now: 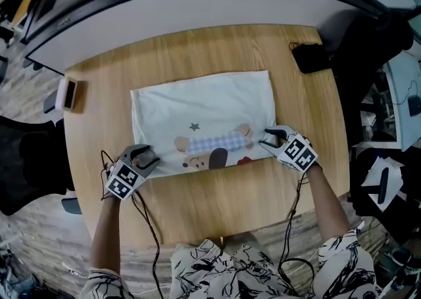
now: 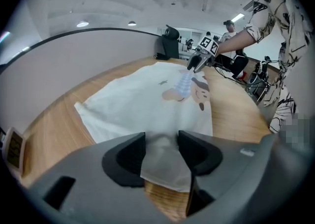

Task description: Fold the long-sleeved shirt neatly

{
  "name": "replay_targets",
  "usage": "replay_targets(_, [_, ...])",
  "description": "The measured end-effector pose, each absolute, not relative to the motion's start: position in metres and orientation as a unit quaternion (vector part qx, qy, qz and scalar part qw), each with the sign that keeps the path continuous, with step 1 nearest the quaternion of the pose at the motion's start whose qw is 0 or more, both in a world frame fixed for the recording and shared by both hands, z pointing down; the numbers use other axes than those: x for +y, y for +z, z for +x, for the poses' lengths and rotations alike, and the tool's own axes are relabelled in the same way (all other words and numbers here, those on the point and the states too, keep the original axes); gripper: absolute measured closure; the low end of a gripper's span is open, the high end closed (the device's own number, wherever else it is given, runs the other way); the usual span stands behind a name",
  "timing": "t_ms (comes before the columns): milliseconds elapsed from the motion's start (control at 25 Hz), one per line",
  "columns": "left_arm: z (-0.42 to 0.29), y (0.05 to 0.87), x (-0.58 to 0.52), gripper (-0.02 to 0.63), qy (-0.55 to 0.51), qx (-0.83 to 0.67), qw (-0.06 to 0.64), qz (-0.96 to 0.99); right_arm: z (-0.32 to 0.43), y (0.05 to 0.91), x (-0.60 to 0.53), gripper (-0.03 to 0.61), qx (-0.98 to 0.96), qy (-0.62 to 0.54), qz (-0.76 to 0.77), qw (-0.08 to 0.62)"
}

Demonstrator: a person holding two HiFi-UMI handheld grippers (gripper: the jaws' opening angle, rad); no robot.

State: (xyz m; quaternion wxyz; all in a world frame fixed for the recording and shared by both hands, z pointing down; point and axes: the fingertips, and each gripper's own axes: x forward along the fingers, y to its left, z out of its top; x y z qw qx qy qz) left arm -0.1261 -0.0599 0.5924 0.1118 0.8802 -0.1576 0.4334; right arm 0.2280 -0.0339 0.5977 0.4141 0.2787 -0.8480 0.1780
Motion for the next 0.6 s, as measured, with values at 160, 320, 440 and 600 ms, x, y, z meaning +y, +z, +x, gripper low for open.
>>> replay_targets(160, [-0.120,0.573,-0.052,0.391,0.426,-0.158,0.100,0.885,0.223,0.581,-0.026,0.379,-0.851,0.175,0.285,0.404])
replay_targets(320, [-0.125,0.578,-0.034,0.391,0.431,-0.165,0.099,0.882,0.219,0.583,0.001,0.374,-0.847,0.157,0.288,0.419])
replay_targets(440, [-0.136,0.596,-0.027,0.393,0.449,-0.173,0.093,0.872,0.226,0.594,0.005,0.373,-0.842,0.148,0.308,0.418])
replay_targets(600, [-0.137,0.599,-0.029,0.393,0.454,-0.179,0.077,0.869,0.226,0.598,0.002,0.374,-0.839,0.129,0.313,0.426])
